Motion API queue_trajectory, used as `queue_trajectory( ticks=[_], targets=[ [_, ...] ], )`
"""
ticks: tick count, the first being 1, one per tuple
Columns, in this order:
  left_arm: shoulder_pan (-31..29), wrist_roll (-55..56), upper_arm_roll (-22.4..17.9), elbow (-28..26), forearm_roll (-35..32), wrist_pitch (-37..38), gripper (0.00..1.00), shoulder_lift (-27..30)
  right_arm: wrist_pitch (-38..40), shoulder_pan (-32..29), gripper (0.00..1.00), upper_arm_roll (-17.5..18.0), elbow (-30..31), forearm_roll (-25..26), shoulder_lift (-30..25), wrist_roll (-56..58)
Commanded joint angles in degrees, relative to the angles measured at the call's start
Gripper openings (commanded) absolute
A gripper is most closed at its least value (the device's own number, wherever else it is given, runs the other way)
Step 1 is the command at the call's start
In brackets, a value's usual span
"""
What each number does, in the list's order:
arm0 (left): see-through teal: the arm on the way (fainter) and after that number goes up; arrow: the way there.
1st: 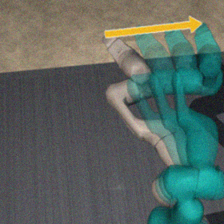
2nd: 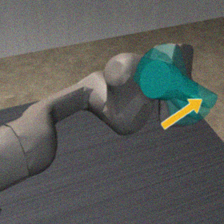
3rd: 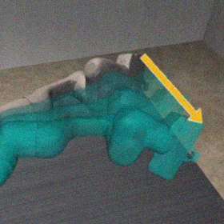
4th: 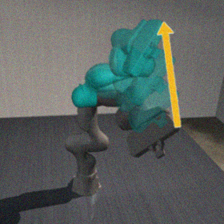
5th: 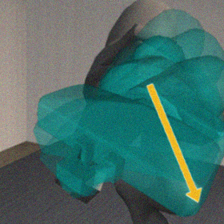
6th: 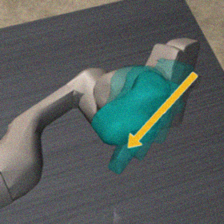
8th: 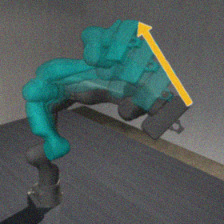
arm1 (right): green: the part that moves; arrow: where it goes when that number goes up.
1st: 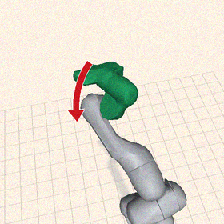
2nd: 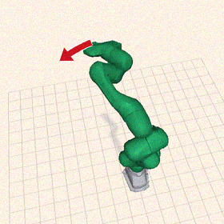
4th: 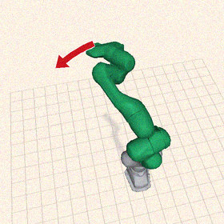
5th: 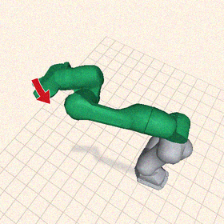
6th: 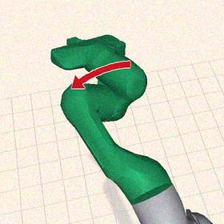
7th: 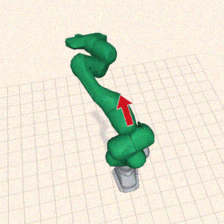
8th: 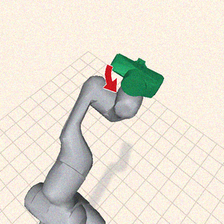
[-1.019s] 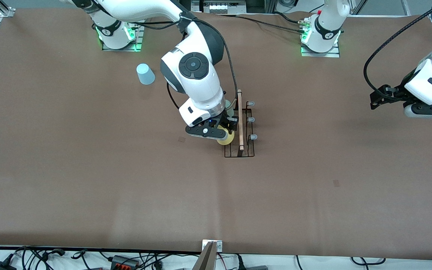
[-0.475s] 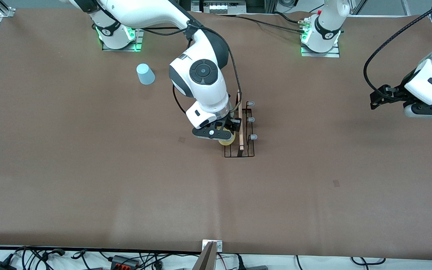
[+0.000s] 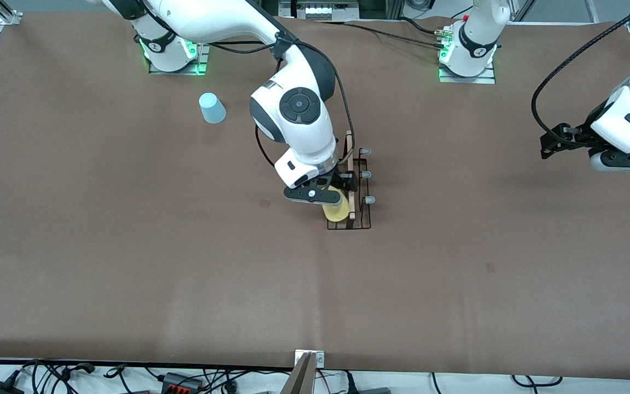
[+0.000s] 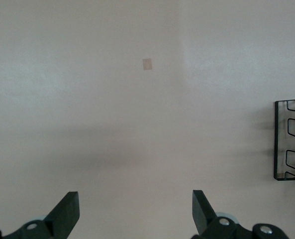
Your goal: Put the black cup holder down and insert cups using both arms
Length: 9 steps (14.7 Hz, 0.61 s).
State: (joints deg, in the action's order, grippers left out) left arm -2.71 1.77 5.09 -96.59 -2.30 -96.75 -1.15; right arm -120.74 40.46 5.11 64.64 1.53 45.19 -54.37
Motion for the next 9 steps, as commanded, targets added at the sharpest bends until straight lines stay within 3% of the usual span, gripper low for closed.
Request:
queue_trajectory(
  ticks=[1,5,9],
  targets=[
    [-0.3,-1.5,-0.2,-0.5,1.2,0.2,1.0,0.6,0.9,-0.6,1.0,-0.6,0.6,0.0,-2.5,0.1],
    [-0.2,-1.5,-0.2,-0.1,1.2,0.2,1.0,0.6,3.0,-7.5,1.0,-0.6,14.2,-1.6,-16.4,7.1],
    [-0.2,-1.6,0.3,0.7,1.1,0.3,1.0,0.6,12.7,-17.0,1.0,-0.6,20.9,-2.2,-27.1,21.1]
  ],
)
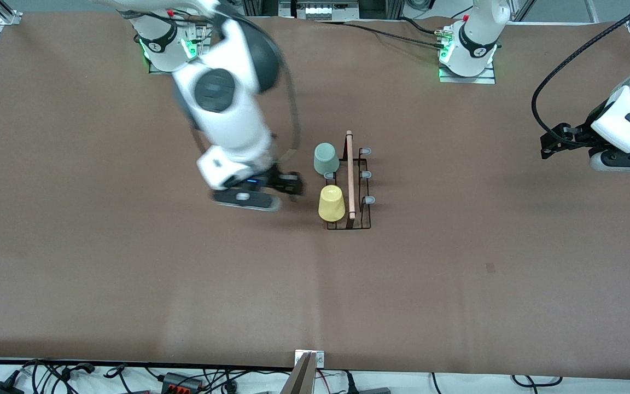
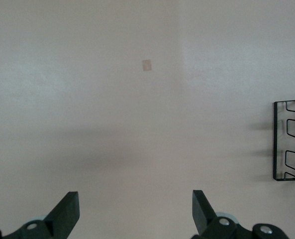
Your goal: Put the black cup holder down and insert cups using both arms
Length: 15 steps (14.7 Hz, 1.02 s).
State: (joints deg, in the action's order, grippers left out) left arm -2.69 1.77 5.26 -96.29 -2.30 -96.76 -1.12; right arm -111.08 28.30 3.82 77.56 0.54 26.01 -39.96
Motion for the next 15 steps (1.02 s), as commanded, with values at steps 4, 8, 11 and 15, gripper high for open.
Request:
queue_trajectory(
  ticks=[4,8,11,15],
  targets=[
    [-0.2,-1.6,0.0,0.4,1.1,0.5,1.0,0.7,14.3,-16.8,1.0,0.7,8.7,-1.1,-13.3,19.6],
    [-0.2,-1.6,0.1,0.4,1.1,1.8,1.0,0.7,19.2,-30.1,1.0,0.7,8.8,-0.5,-16.9,26.6],
    [-0.2,-1.6,0.1,0.5,1.1,1.8,1.0,0.7,19.4,-34.4,1.0,0.7,9.3,-0.3,-19.5,26.5],
    [-0.2,-1.6,-0.2,0.5,1.1,1.8,1.0,0.7,23.5,-36.0,1.0,0.7,7.6,-0.1,-19.4,26.9]
  ],
)
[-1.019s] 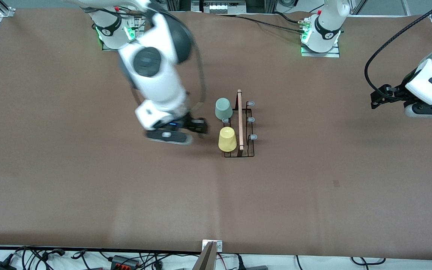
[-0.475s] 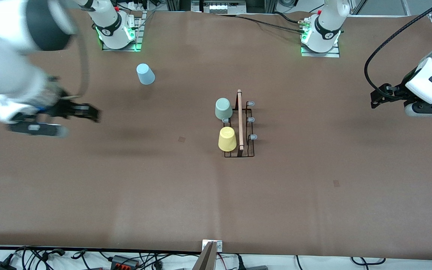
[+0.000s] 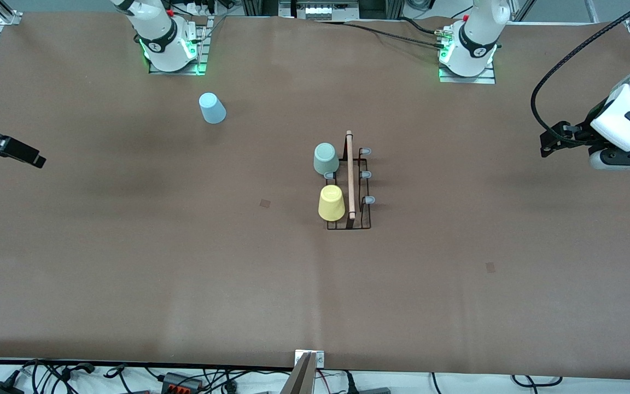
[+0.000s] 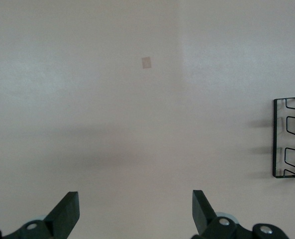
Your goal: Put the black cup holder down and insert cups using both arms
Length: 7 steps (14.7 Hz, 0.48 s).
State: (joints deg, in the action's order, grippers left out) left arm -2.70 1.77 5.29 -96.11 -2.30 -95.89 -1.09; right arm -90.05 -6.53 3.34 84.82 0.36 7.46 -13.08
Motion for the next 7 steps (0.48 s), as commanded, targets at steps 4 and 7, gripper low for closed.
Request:
queue_trajectory(
  ticks=[4,7],
  targets=[
    [-0.2,-1.6,-0.2,0.3,1.1,1.0,1.0,0.6,5.3,-0.4,1.0,1.3,-0.9,0.2,-1.4,-0.7],
    [-0.3,-1.6,-0.2,0.2,1.2,1.0,1.0,0.6,5.2,0.2,1.0,1.1,-0.9,0.3,-2.5,-0.6]
  ],
)
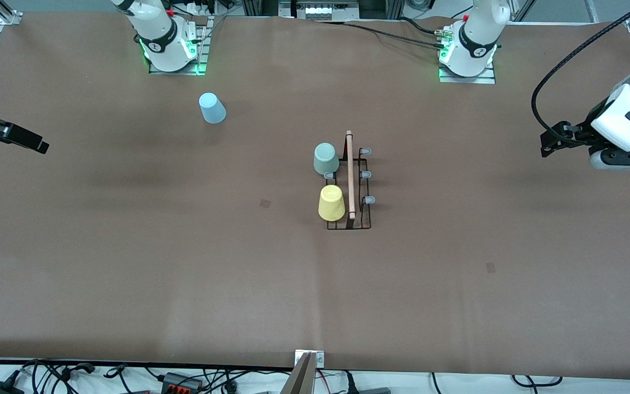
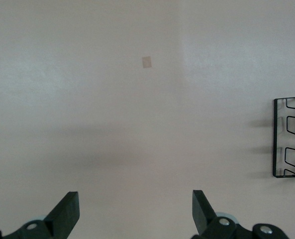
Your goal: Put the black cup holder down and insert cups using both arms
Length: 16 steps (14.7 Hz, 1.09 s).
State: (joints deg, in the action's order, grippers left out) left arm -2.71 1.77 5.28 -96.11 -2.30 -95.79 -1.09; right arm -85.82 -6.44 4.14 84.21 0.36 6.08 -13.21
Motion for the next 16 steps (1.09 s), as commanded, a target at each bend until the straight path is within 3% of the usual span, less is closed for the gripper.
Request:
queue_trajectory(
  ticks=[1,3,16],
  targets=[
    [-0.3,-1.6,-0.2,0.3,1.2,0.9,1.0,0.6,0.5,0.3,1.0,0.3,0.0,0.5,-0.9,-0.4],
    [-0.2,-1.6,-0.2,0.2,1.2,0.9,1.0,0.6,-0.4,1.6,1.0,-0.9,0.0,2.4,-0.6,3.5],
    [-0.2,-1.6,-0.2,0.3,1.2,0.9,1.0,0.6,-4.1,1.3,1.0,-0.8,-0.2,2.1,0.1,13.0]
  ],
)
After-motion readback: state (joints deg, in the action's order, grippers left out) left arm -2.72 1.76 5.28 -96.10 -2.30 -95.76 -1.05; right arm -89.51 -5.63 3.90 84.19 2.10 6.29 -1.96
